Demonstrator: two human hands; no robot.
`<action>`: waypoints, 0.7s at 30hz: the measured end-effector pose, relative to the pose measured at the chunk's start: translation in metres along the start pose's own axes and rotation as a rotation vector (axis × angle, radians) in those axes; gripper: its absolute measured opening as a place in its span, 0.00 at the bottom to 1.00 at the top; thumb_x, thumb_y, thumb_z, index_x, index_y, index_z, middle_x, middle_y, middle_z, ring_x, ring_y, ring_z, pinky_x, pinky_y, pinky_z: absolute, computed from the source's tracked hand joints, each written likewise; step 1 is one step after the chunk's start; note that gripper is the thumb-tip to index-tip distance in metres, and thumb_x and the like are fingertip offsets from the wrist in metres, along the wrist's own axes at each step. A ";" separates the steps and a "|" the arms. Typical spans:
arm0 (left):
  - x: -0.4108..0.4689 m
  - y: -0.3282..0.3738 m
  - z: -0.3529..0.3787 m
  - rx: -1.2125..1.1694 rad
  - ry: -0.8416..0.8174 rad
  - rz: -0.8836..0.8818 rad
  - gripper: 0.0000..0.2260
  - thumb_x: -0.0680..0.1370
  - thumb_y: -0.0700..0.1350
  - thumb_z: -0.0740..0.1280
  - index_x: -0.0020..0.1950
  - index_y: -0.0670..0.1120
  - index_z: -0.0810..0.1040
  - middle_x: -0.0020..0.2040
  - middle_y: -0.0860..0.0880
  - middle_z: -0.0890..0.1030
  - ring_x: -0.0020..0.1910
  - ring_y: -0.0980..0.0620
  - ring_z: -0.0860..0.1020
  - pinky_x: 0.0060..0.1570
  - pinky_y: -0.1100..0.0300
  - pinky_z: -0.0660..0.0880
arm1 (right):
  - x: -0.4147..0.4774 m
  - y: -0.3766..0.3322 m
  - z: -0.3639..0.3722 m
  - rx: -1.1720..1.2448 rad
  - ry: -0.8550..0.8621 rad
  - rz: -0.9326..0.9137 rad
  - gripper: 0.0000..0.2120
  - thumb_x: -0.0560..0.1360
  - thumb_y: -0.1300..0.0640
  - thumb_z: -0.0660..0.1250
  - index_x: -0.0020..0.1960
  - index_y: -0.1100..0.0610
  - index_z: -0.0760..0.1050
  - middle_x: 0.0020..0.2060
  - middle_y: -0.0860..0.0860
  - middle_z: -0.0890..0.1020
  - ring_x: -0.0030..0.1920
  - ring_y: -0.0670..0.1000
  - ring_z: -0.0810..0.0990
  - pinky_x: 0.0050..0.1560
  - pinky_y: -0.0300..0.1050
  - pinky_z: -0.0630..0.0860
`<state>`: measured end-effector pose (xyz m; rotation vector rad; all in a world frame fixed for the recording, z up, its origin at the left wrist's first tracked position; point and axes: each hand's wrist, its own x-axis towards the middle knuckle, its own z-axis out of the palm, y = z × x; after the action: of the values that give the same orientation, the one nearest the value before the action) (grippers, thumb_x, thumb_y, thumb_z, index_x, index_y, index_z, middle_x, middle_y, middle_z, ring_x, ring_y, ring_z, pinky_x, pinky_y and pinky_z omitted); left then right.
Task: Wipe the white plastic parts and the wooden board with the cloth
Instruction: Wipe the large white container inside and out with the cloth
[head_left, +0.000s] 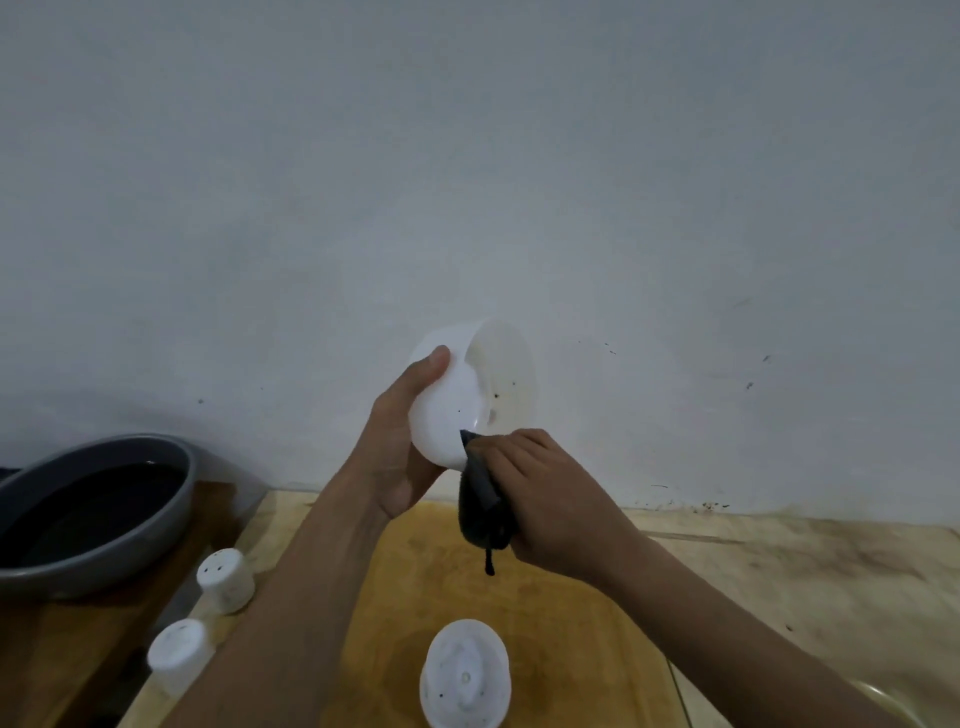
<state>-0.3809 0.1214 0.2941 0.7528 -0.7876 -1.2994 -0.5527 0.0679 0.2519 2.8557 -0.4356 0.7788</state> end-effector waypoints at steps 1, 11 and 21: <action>0.000 0.003 -0.001 0.034 -0.012 -0.039 0.28 0.75 0.58 0.70 0.70 0.43 0.78 0.68 0.38 0.79 0.66 0.37 0.77 0.69 0.41 0.72 | -0.002 0.004 0.000 -0.053 -0.032 -0.022 0.23 0.71 0.56 0.69 0.65 0.55 0.70 0.60 0.52 0.81 0.59 0.50 0.76 0.65 0.47 0.71; -0.006 0.006 -0.005 -0.121 -0.088 0.041 0.35 0.63 0.65 0.79 0.63 0.45 0.84 0.66 0.40 0.81 0.64 0.40 0.81 0.62 0.46 0.80 | 0.008 0.003 -0.013 -0.012 0.079 0.003 0.30 0.67 0.62 0.74 0.66 0.54 0.68 0.60 0.52 0.81 0.62 0.50 0.75 0.71 0.48 0.66; -0.005 0.000 -0.007 0.021 -0.070 0.037 0.29 0.69 0.59 0.76 0.64 0.43 0.83 0.63 0.37 0.81 0.61 0.39 0.80 0.63 0.44 0.76 | -0.001 0.013 -0.011 -0.307 -0.074 -0.030 0.23 0.73 0.47 0.65 0.65 0.55 0.75 0.61 0.51 0.78 0.62 0.53 0.76 0.70 0.54 0.63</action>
<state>-0.3753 0.1268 0.2902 0.7097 -0.8687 -1.2919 -0.5629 0.0587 0.2611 2.6034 -0.4752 0.5485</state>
